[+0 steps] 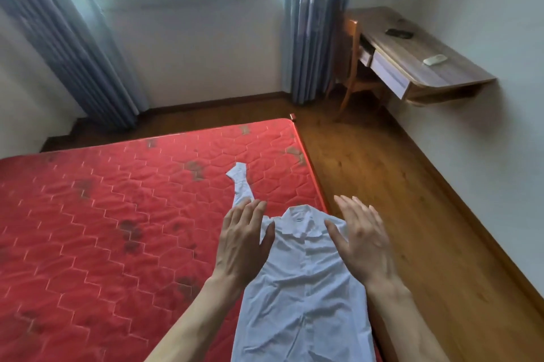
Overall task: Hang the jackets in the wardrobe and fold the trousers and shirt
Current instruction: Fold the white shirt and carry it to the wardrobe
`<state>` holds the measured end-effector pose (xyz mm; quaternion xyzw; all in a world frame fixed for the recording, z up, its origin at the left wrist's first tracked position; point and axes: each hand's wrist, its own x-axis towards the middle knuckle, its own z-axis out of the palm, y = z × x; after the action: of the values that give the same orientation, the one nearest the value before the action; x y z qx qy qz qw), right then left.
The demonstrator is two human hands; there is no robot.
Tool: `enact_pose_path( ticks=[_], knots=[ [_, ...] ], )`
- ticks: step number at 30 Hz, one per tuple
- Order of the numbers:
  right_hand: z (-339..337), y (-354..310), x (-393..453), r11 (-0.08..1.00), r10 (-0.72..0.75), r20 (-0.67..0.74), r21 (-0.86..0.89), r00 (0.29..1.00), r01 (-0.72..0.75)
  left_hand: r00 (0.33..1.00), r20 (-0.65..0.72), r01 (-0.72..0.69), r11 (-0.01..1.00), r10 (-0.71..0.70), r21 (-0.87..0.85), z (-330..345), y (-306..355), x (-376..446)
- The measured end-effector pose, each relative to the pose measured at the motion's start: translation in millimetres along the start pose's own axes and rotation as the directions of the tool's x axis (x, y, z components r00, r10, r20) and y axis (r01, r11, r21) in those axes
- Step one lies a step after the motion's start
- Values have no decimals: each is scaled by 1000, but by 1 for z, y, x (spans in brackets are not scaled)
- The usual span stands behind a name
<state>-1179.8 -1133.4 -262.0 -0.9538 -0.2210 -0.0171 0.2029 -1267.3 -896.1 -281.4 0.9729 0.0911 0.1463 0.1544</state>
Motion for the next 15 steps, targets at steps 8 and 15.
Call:
enact_pose_path(
  ticks=[8, 15],
  knots=[
    [80, 53, 85, 996, -85, 109, -31, 990, 89, 999, 4, 44, 999, -44, -23, 98, -30, 60],
    [200, 115, 131, 981, -155, 80, -101, 985, 163, 999, 41, 27, 999, -26, -28, 240, -81, 83]
  ],
)
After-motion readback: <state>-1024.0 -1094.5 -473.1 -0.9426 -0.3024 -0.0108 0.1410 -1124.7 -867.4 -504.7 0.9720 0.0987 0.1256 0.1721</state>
